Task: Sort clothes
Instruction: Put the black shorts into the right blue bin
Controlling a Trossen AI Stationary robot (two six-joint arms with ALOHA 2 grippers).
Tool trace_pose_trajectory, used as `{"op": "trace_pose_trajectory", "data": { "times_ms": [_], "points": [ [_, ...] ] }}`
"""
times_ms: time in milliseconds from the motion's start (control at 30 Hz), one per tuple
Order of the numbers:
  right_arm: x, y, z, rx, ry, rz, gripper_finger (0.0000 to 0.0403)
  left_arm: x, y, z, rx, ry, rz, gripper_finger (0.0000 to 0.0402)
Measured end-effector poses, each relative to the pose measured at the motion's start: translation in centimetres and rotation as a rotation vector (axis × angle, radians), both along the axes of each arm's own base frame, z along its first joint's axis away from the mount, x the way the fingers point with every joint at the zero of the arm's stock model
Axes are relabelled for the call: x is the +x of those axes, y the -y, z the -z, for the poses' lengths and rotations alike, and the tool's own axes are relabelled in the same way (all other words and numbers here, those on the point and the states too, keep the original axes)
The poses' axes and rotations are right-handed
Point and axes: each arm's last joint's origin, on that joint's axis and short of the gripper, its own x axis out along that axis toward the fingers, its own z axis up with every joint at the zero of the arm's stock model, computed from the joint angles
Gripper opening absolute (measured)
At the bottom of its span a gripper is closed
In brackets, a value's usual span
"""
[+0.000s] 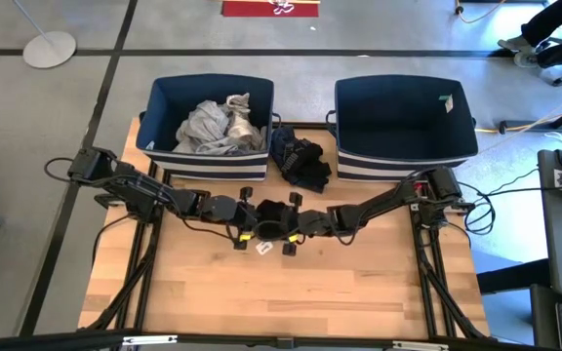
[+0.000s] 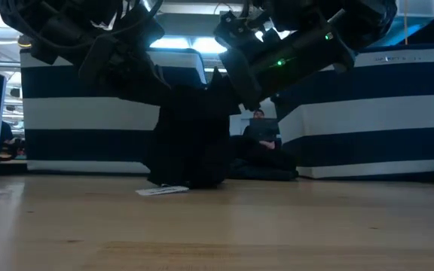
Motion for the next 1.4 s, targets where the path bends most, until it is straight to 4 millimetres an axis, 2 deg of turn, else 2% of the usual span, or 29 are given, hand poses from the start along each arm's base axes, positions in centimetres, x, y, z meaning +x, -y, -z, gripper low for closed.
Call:
{"op": "trace_pose_trajectory", "data": {
  "times_ms": [167, 300, 467, 567, 633, 700, 867, 1033, 1200, 1400],
  "points": [
    [-0.1, 0.0, 0.3, -0.020, -0.032, -0.007, 0.0034, 0.0, 0.0, 0.0, -0.020, -0.002, -0.011, 0.0043],
    [-0.1, 0.0, 0.2, -0.041, -0.031, 0.010, 0.0036, 0.0, -0.2, 0.0, -0.042, 0.001, -0.030, 0.0063],
    [-0.1, 0.1, 0.2, -0.051, -0.027, 0.034, 0.0072, 0.1, -0.5, -0.1, -0.148, -0.001, -0.024, 0.0115],
    [-0.2, 0.0, 0.1, -0.049, -0.025, 0.024, 0.0055, -0.3, -0.5, -0.5, -0.197, -0.013, 0.045, 0.0150],
    [-0.4, 0.1, -0.4, -0.061, -0.030, 0.020, 0.0037, -0.7, -0.5, -1.2, -0.211, -0.017, 0.064, 0.0170],
    [-0.7, 0.2, -1.2, -0.075, -0.036, 0.029, 0.0035, -1.5, -0.6, -2.0, -0.211, -0.027, 0.067, 0.0185],
    [-2.1, 0.6, -4.4, -0.097, -0.027, 0.071, 0.0040, -3.3, -1.0, -3.6, -0.190, -0.048, 0.027, 0.0201],
    [-4.2, 1.3, -8.3, -0.180, -0.006, 0.130, 0.0054, -4.3, -1.2, -3.8, -0.165, -0.095, -0.014, 0.0202],
    [-7.3, 2.4, -13.4, -0.303, 0.081, 0.254, 0.0041, -4.4, -1.1, -3.3, -0.161, -0.131, -0.024, 0.0202],
    [-11.9, 5.6, -19.1, -0.398, 0.196, 0.504, 0.0049, -4.8, -1.1, -2.2, -0.184, -0.080, -0.028, 0.0202]
  ]
}}
